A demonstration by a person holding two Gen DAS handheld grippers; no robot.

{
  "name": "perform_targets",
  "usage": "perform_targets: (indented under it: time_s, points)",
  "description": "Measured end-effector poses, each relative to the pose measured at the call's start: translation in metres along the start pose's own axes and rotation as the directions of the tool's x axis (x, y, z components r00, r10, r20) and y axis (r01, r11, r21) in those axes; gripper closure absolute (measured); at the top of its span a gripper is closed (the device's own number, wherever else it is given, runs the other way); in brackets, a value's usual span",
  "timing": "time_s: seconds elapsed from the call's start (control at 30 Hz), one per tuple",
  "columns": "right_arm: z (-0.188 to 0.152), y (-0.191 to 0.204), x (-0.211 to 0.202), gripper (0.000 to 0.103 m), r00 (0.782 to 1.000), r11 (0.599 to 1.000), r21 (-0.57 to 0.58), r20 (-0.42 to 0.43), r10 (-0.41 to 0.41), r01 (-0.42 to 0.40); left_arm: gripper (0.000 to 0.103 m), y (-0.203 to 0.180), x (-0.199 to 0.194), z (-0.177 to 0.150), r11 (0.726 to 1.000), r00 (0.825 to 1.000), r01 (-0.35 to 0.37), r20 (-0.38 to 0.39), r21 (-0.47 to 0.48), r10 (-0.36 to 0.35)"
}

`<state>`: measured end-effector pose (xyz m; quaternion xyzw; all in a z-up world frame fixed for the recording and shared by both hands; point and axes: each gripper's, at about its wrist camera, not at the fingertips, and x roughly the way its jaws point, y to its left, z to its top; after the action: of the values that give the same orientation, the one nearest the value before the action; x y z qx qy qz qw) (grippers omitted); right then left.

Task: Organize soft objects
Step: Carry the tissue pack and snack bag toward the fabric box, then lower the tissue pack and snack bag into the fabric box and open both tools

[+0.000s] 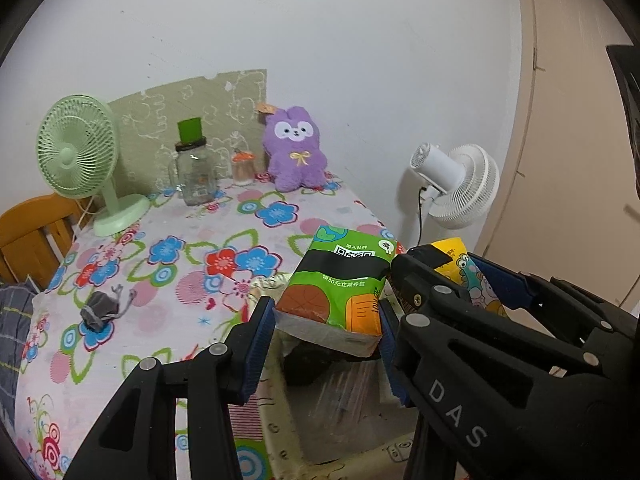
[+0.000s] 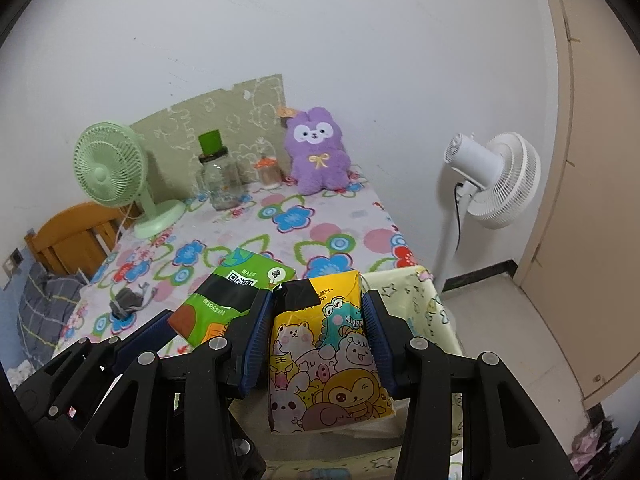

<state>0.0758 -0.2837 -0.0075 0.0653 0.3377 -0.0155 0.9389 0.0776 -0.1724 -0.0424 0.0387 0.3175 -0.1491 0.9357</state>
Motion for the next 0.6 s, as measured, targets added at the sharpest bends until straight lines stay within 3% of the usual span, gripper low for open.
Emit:
perform_targets:
  time_s: [0.33, 0.4, 0.47, 0.6]
  points:
    - [-0.008, -0.017, 0.021, 0.053, 0.999, 0.999, 0.038, -0.043, -0.012, 0.014, 0.046, -0.009, 0.028, -0.004, 0.999, 0.997, 0.033, -0.074, 0.020, -0.031]
    - [-0.008, -0.019, 0.026, 0.053, 0.999, 0.999, 0.043, -0.054, -0.008, 0.010, 0.041, -0.010, 0.031, -0.004, 0.999, 0.996, 0.031, -0.085, 0.020, -0.029]
    - [-0.008, -0.020, 0.030, 0.053, 0.998, 0.999, 0.046, -0.064, 0.004, -0.001, 0.029, -0.010, 0.032, -0.004, 0.999, 0.996, 0.023, -0.086, 0.026, -0.020]
    - [-0.009, -0.018, 0.030, 0.052, 0.998, 0.999, 0.038, -0.065, 0.011, -0.009, 0.025, -0.010, 0.030, -0.005, 0.999, 0.997, 0.007, -0.079, 0.035, -0.004]
